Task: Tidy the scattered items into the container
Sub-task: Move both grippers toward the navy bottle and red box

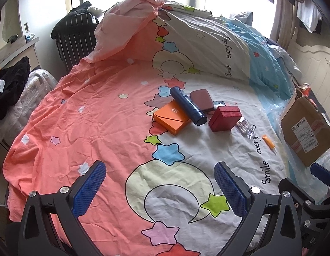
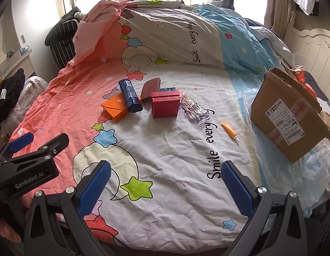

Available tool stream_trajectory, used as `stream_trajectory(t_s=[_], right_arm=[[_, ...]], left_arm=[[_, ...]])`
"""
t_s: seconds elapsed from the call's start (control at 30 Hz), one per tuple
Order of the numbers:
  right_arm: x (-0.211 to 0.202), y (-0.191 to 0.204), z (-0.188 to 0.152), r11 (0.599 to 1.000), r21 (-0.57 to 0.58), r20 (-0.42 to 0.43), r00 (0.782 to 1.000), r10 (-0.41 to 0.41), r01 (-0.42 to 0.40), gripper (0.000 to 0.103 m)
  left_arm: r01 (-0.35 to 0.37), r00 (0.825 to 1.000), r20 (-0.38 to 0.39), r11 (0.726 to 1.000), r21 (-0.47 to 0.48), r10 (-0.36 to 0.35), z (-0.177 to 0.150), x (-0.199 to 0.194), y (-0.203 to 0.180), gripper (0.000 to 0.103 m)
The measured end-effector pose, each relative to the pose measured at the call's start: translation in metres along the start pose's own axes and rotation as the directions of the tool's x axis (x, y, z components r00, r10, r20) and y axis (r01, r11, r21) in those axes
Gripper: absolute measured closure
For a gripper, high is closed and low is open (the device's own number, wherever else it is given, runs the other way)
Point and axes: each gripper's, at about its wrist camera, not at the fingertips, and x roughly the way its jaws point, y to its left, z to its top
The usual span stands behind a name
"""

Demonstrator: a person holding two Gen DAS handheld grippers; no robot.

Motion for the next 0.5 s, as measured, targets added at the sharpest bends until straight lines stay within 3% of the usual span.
stream_trajectory(t_s=[0.5], right_arm=[[0.0051, -0.0080, -0.0008, 0.999, 0.034, -0.019, 1.000, 0.011, -0.010, 0.000]], left_arm=[[-0.003, 1.000, 0.006, 1.000, 0.024, 0.003, -0.0017, 0.0003, -0.0027, 0.000]])
